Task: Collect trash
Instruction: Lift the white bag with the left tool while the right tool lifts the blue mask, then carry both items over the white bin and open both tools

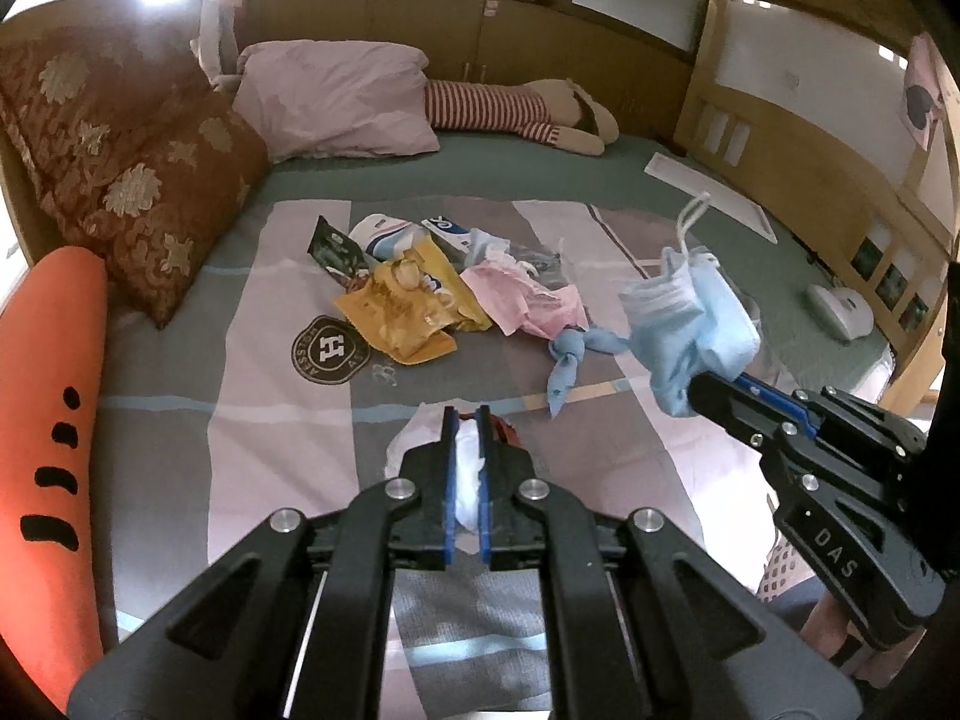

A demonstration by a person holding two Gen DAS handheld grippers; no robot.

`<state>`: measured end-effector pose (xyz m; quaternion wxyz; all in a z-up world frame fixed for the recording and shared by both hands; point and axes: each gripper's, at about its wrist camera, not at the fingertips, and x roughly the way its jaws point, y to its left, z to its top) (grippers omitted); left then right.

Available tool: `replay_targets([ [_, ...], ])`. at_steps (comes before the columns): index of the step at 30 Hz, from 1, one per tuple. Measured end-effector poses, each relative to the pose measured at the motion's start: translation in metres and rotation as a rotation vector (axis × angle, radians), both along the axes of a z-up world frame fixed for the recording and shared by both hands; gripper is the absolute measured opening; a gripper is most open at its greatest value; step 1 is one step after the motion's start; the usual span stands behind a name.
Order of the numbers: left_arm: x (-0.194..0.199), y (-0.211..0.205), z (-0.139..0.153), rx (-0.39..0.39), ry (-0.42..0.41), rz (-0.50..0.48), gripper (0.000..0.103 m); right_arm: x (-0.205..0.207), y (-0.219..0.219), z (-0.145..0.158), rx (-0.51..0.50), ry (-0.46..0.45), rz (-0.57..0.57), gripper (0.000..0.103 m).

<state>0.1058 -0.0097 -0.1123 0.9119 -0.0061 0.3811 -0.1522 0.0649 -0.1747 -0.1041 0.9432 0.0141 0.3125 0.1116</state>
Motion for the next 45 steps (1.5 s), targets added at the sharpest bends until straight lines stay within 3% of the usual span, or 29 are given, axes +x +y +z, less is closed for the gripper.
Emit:
replay_targets([
  [16,0.002,0.0,-0.001,0.007,0.006,0.007,0.005,-0.001,0.0,0.001,0.002,0.004,0.001,0.008],
  [25,0.005,0.001,0.0,-0.003,-0.006,0.018,0.005,-0.029,-0.031,0.02,0.107,-0.051,-0.037,0.008],
  [31,0.003,-0.01,0.0,0.012,-0.017,-0.018,0.005,-0.11,-0.108,0.056,0.167,-0.17,-0.181,0.008],
  [35,0.002,-0.018,-0.004,0.029,-0.015,-0.04,0.005,-0.17,-0.175,0.056,0.118,-0.176,-0.332,0.008],
  [40,0.003,-0.025,-0.006,0.031,-0.005,-0.053,0.005,-0.238,-0.261,0.023,0.057,-0.063,-0.566,0.009],
  [44,-0.003,-0.047,-0.001,0.037,-0.026,-0.121,0.005,-0.267,-0.298,-0.019,0.083,0.052,-0.664,0.009],
  [45,-0.005,-0.056,0.001,0.04,-0.032,-0.143,0.005,-0.269,-0.305,-0.035,0.083,0.11,-0.672,0.014],
])
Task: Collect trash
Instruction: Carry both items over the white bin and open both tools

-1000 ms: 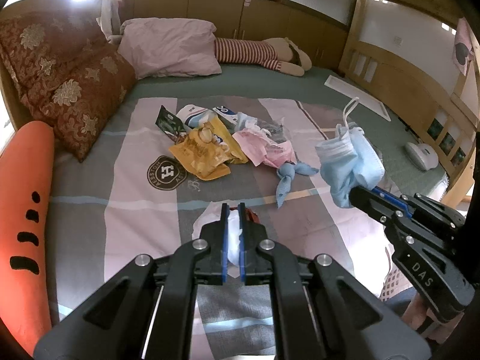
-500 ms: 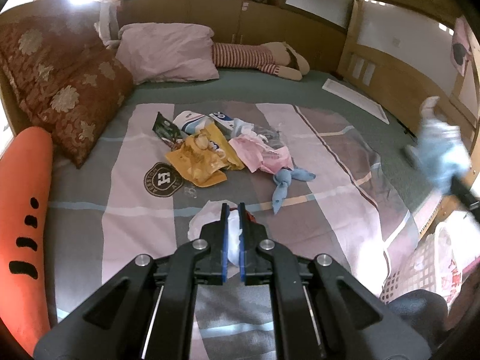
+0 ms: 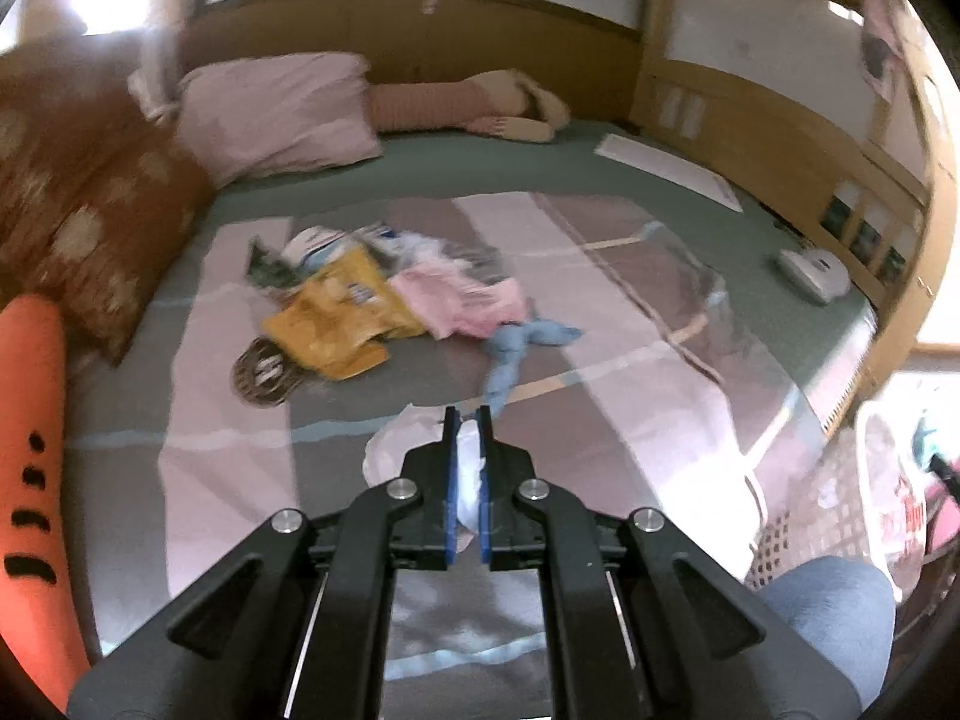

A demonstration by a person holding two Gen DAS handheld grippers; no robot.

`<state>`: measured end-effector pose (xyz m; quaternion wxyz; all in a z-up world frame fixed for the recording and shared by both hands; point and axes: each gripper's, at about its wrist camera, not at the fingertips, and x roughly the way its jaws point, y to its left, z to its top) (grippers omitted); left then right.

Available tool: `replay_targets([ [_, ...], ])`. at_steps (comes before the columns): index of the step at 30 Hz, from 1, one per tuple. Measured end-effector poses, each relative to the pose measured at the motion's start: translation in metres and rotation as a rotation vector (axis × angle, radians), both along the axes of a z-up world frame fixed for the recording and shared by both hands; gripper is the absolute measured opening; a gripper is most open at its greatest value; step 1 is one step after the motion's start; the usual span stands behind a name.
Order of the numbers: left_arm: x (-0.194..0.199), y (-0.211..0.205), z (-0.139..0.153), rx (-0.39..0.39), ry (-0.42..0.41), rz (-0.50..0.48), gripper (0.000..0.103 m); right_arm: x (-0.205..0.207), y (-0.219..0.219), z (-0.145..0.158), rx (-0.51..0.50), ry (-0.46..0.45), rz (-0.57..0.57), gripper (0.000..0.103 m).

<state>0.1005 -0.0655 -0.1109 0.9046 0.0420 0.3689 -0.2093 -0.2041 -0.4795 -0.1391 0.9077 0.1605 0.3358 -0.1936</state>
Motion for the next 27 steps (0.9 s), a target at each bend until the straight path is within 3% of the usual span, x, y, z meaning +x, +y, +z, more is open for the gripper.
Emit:
replay_targets([
  [1,-0.004,-0.013,0.004,-0.006,-0.001,-0.031,0.005,0.002,-0.004,-0.012,0.015,0.057,0.002,0.021],
  [2,-0.009,-0.027,0.008,-0.014,0.001,-0.069,0.005,0.003,-0.008,-0.023,0.017,0.119,-0.01,0.038],
  [3,-0.014,-0.041,0.013,-0.021,0.005,-0.106,0.005,0.002,-0.013,-0.027,-0.007,0.148,-0.05,0.049],
  [4,-0.02,-0.06,0.02,-0.035,0.009,-0.15,0.005,-0.005,-0.021,-0.022,-0.031,0.121,-0.108,0.052],
  [5,-0.029,-0.079,0.028,-0.05,0.013,-0.193,0.005,-0.01,-0.025,-0.015,-0.034,0.089,-0.141,0.06],
  [8,-0.062,-0.143,0.053,-0.092,0.014,-0.354,0.005,-0.043,-0.044,0.03,0.007,-0.169,-0.278,0.08],
  [13,-0.132,-0.251,0.083,-0.135,0.027,-0.628,0.006,-0.071,-0.041,0.08,-0.047,-0.347,-0.336,0.082],
  [14,-0.144,-0.269,0.084,-0.142,0.035,-0.662,0.016,-0.075,-0.037,0.088,-0.061,-0.372,-0.335,0.083],
  [15,-0.152,-0.283,0.084,-0.143,0.039,-0.684,0.061,-0.076,-0.034,0.092,-0.068,-0.383,-0.331,0.083],
  [16,-0.161,-0.299,0.081,-0.116,0.03,-0.691,0.091,-0.077,-0.03,0.096,-0.076,-0.393,-0.322,0.083],
  [17,-0.168,-0.309,0.077,-0.081,-0.014,-0.671,0.099,-0.076,-0.027,0.098,-0.081,-0.396,-0.315,0.083],
  [19,-0.173,-0.318,0.064,0.01,-0.09,-0.623,0.1,-0.074,-0.017,0.101,-0.095,-0.396,-0.277,0.083],
  [21,-0.165,-0.31,0.05,0.055,-0.094,-0.585,0.1,-0.065,-0.012,0.1,-0.109,-0.383,-0.232,0.083],
  [27,-0.104,-0.201,0.026,0.064,-0.061,-0.333,0.099,-0.002,0.034,0.088,-0.047,-0.336,-0.055,0.083],
])
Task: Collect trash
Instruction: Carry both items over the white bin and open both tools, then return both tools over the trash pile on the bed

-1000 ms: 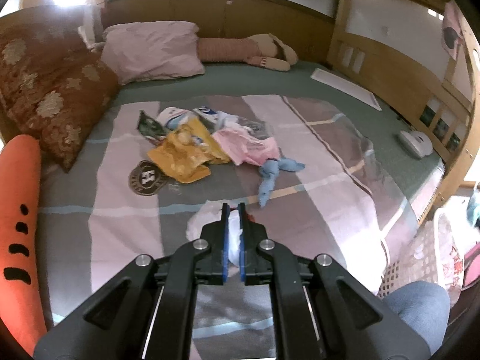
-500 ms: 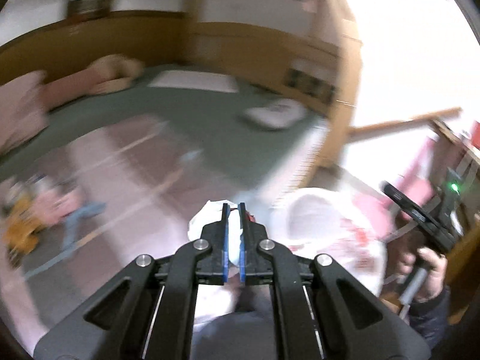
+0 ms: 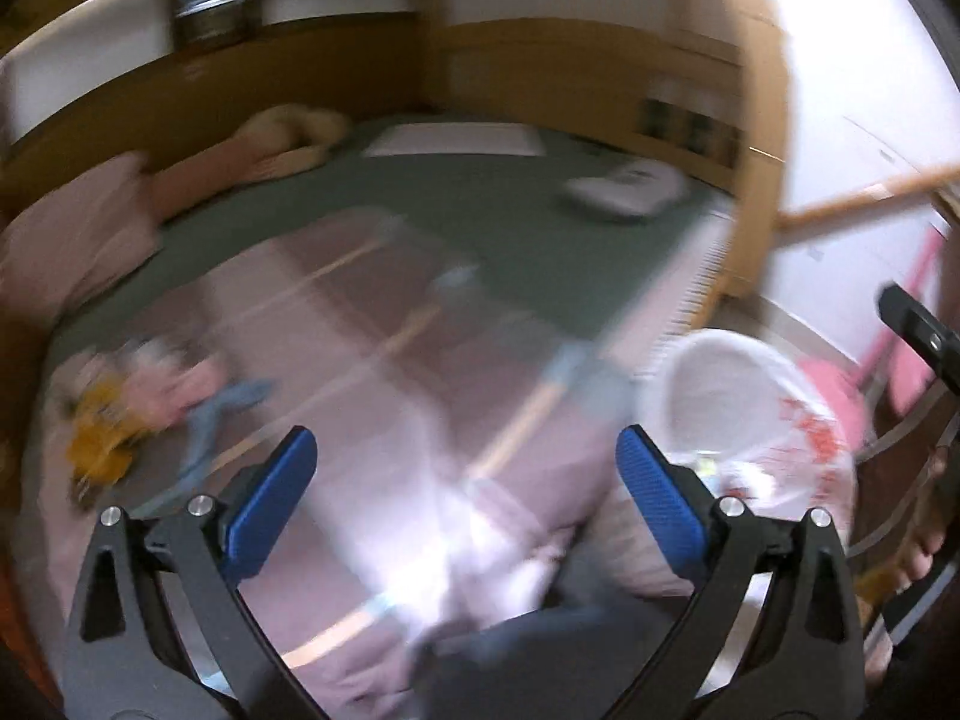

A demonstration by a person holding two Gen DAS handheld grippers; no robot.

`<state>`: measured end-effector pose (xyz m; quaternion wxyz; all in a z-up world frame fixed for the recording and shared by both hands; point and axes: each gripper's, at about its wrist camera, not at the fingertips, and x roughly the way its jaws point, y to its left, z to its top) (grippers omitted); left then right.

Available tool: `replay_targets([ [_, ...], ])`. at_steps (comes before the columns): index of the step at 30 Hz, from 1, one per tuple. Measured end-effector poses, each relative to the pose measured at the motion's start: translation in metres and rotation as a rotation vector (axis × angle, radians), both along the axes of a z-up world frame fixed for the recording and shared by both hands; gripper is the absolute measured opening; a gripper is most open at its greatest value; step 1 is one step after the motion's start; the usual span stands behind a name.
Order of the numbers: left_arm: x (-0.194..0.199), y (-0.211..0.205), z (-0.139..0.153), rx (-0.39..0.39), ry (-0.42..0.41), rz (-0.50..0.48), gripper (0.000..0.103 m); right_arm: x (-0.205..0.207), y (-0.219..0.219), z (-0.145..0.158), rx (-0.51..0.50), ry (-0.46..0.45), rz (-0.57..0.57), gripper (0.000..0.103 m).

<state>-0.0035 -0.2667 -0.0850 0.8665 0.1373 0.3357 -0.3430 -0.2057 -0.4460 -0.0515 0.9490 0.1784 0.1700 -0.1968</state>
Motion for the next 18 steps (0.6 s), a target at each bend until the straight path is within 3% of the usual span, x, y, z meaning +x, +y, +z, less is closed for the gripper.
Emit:
replay_targets([
  [5,0.044,0.123,-0.003,-0.027,-0.008,0.289,0.099,0.088,0.073,-0.004,-0.009,0.051,0.213,0.083],
  [8,0.06,0.191,-0.001,-0.077,-0.003,0.463,0.1,0.141,0.122,0.004,-0.004,0.046,0.333,0.087],
  [10,0.066,0.226,-0.002,-0.081,-0.041,0.577,0.1,0.171,0.158,0.01,0.006,0.032,0.39,0.087],
  [12,0.065,0.249,-0.005,-0.072,-0.076,0.642,0.1,0.195,0.189,0.011,-0.01,0.02,0.427,0.087],
  [15,0.068,0.277,-0.021,-0.064,-0.082,0.713,0.1,0.214,0.224,-0.01,-0.073,0.02,0.425,0.087],
  [17,0.076,0.287,-0.032,-0.06,-0.013,0.753,0.1,0.227,0.244,-0.03,-0.121,0.16,0.455,0.087],
  [18,0.077,0.293,-0.032,-0.079,0.013,0.75,0.1,0.227,0.246,-0.031,-0.119,0.166,0.472,0.087],
])
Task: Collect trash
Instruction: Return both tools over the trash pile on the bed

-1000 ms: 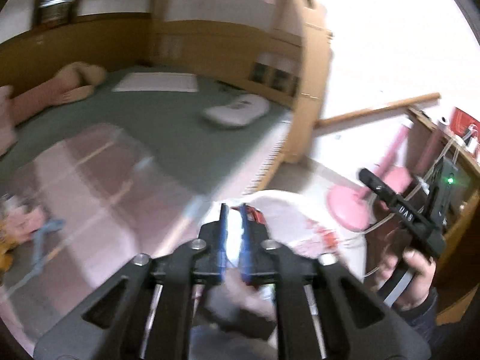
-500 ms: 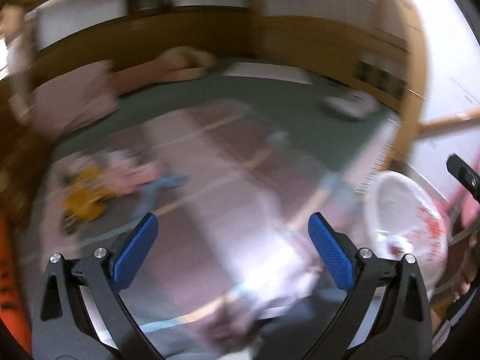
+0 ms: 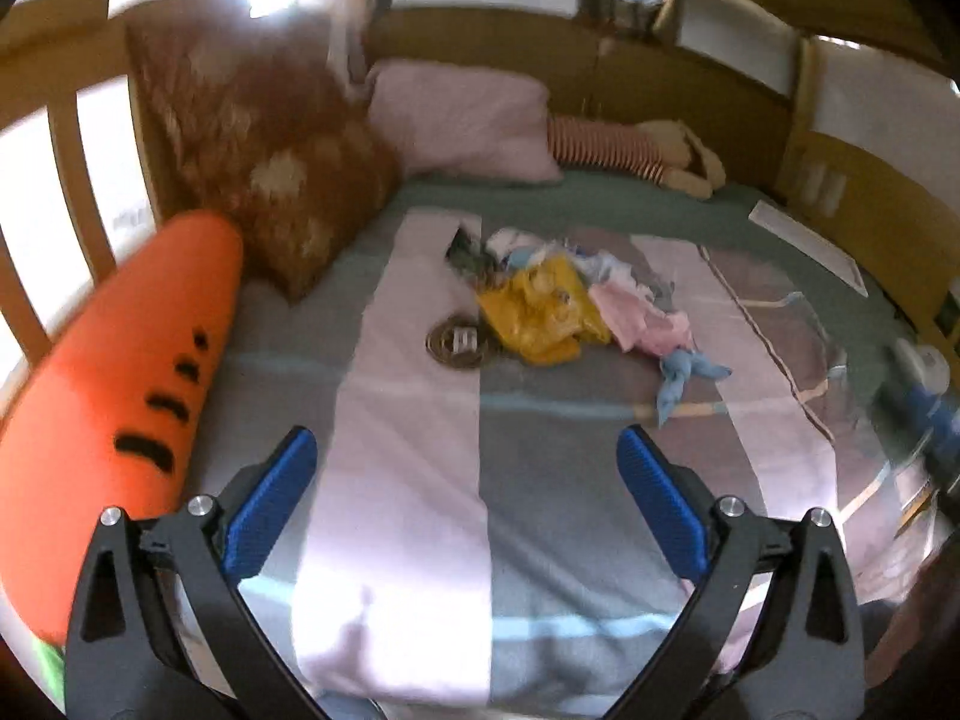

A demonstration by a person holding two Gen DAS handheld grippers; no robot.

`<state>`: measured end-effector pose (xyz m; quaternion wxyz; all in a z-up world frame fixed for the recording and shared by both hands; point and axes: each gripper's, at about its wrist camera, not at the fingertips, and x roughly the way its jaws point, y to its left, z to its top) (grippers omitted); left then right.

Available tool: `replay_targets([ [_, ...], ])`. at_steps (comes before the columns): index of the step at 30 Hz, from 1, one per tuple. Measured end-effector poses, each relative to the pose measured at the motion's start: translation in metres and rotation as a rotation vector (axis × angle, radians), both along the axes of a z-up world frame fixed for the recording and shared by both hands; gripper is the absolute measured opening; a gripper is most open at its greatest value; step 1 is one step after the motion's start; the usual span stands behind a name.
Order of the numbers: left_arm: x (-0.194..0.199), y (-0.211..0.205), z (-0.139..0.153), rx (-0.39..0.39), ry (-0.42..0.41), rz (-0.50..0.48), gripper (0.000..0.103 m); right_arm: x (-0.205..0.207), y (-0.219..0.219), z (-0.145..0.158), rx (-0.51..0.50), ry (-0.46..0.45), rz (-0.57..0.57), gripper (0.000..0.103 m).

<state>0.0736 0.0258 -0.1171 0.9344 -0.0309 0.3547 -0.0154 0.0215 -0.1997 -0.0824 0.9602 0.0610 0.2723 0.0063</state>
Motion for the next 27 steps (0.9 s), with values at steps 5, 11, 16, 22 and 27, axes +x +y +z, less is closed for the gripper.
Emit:
replay_targets([
  [5,-0.002,-0.003,-0.001,0.029,-0.03,-0.027,0.1,0.001,0.002,-0.003,-0.033,0.001,-0.006,0.091],
  [11,-0.005,-0.01,-0.002,0.018,-0.024,-0.035,0.1,0.004,-0.005,-0.01,-0.026,0.024,-0.018,0.091],
  [16,-0.004,-0.016,-0.004,0.026,-0.012,-0.05,0.1,0.007,-0.006,-0.012,-0.033,0.033,-0.018,0.091],
  [22,-0.005,-0.017,-0.006,0.031,-0.008,-0.056,0.1,0.008,-0.005,-0.012,-0.032,0.034,-0.02,0.091],
  [27,-0.004,-0.018,-0.007,0.031,0.0,-0.059,0.1,0.008,-0.005,-0.012,-0.032,0.035,-0.02,0.091],
])
